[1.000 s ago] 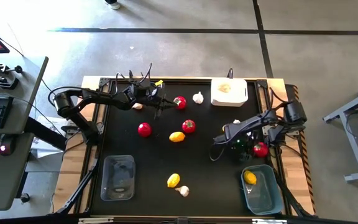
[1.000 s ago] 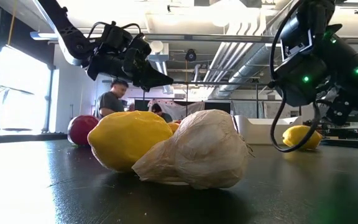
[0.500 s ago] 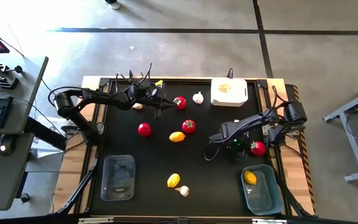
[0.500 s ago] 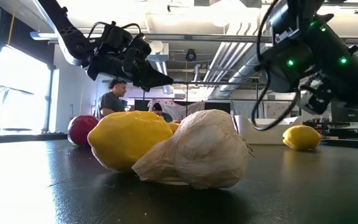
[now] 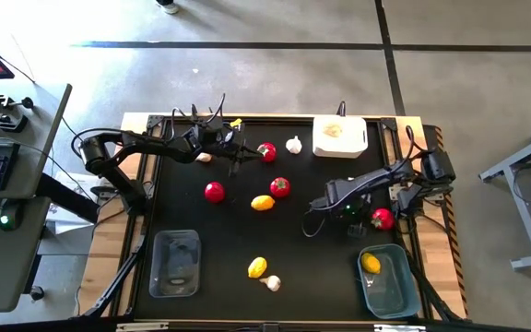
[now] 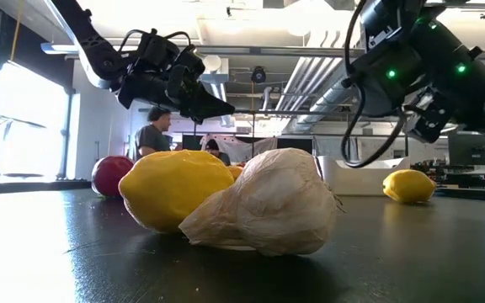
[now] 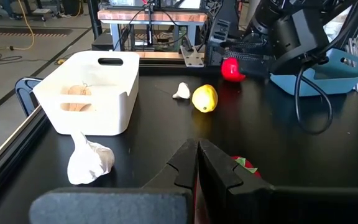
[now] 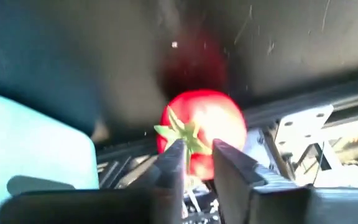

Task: Sort produce into baskets
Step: Put the tomato into the transparent bin

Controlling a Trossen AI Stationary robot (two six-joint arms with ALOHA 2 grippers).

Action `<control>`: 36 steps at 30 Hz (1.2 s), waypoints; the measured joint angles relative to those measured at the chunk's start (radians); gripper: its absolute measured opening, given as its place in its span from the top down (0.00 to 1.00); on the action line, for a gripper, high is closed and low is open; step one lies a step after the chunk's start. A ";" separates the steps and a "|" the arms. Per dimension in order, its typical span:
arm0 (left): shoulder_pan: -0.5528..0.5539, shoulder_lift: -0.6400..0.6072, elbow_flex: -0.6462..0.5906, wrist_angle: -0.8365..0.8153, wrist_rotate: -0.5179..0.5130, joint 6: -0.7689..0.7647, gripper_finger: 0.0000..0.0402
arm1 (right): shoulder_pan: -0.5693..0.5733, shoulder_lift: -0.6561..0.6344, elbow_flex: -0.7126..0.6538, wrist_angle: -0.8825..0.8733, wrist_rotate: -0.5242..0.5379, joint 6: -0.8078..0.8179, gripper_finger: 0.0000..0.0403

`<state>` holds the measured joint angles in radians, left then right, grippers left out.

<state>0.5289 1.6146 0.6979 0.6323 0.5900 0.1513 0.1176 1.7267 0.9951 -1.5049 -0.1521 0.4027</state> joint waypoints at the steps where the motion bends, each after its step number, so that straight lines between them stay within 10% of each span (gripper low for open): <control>1: 0.000 0.000 0.000 0.000 0.000 0.000 1.00 | 0.002 0.000 0.000 -0.012 -0.003 0.002 0.74; 13: 0.000 0.000 0.000 -0.010 0.000 0.000 1.00 | -0.019 0.000 -0.027 -0.010 0.023 0.094 0.28; 36: 0.000 0.000 0.000 -0.016 0.000 0.009 1.00 | -0.072 0.001 -0.177 0.077 -0.022 0.022 0.29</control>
<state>0.5288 1.6146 0.6979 0.6167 0.5900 0.1600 0.0452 1.7279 0.8177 -1.4277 -0.1737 0.4250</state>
